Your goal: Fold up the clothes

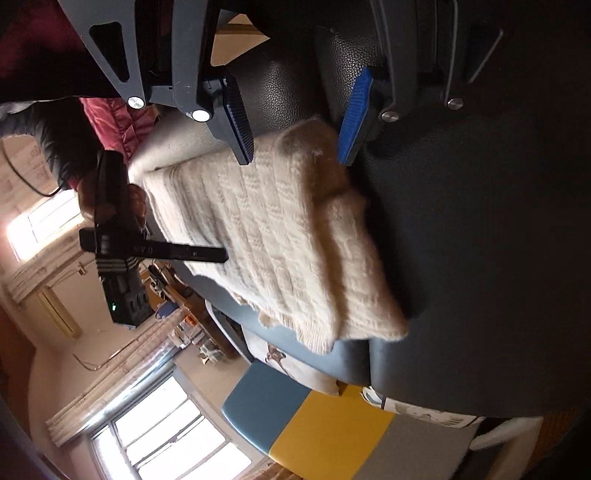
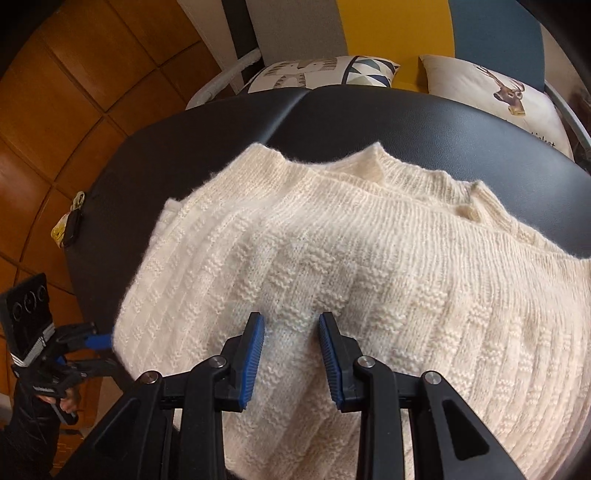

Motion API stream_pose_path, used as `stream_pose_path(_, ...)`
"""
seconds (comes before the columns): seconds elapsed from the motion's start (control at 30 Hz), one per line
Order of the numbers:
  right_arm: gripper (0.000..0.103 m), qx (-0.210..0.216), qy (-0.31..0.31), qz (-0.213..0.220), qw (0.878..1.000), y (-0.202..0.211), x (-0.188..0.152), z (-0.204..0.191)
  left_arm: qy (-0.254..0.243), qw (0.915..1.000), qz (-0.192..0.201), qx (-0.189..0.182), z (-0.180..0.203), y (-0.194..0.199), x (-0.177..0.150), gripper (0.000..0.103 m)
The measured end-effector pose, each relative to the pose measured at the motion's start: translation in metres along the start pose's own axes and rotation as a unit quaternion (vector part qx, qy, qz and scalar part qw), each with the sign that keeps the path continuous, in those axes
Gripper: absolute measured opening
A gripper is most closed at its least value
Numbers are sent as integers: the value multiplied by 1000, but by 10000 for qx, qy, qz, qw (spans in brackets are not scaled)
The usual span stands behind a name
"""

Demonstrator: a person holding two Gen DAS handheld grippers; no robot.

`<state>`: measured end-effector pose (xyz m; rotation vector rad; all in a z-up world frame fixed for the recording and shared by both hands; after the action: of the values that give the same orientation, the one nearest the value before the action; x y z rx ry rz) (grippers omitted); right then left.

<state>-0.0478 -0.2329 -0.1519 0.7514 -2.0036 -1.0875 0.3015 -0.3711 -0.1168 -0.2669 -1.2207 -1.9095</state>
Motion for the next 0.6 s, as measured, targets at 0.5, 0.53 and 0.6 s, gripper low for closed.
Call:
stream_pose_path(0.5, 31, 687, -545, 314, 9957, 21, -5, 24, 599, 9976, 277, 222, -5, 11, -9, 45)
stream_pose_path(0.53, 31, 677, -499, 357, 9958, 28, -8, 24, 676, 9966, 424, 211, -8, 18, -3, 49)
stream_pose_path(0.6, 31, 599, -469, 419, 9962, 39, -15, 30, 854, 9940, 647, 204, -18, 29, 10, 60)
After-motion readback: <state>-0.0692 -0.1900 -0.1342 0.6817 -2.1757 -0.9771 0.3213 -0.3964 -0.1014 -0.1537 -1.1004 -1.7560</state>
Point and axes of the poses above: each gripper's, at about its wrist camera, not at the fingertips, and y roughly against the way its jaws point, z to its right, x to its top, the point moved 4 cm from there along -y, roughly the way its jaws point, and after that the axes turned 9 degrees about -y, right-handed, at the moved point
